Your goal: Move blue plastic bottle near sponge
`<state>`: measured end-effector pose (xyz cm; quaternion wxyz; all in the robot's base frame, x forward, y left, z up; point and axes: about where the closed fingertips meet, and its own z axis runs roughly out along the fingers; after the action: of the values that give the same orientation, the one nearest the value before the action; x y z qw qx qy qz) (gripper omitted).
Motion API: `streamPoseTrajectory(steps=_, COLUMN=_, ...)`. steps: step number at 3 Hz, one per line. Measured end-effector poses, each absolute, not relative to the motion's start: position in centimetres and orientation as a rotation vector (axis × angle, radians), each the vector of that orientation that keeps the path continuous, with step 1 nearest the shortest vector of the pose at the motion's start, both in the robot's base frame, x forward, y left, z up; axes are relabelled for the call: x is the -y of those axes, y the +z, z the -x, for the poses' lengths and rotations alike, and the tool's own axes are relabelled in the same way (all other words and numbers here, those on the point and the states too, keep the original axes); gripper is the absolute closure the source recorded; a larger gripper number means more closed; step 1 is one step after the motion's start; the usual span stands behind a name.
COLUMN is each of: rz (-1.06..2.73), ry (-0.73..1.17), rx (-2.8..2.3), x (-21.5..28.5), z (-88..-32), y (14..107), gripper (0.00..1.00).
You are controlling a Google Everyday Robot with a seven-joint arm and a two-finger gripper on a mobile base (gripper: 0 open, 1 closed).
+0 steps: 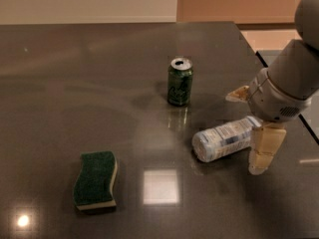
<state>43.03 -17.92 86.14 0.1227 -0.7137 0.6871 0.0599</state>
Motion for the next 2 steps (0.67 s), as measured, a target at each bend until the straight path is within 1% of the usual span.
streamPoseTrajectory(steps=1, rz=2.126, ry=0.181, rx=-1.991, x=17.64, z=-42.82, y=85.34, gripper=0.17)
streamPoseTrajectory(steps=2, rz=2.153, ry=0.180, rx=-1.983, x=17.43, z=-42.73, y=85.01, gripper=0.40)
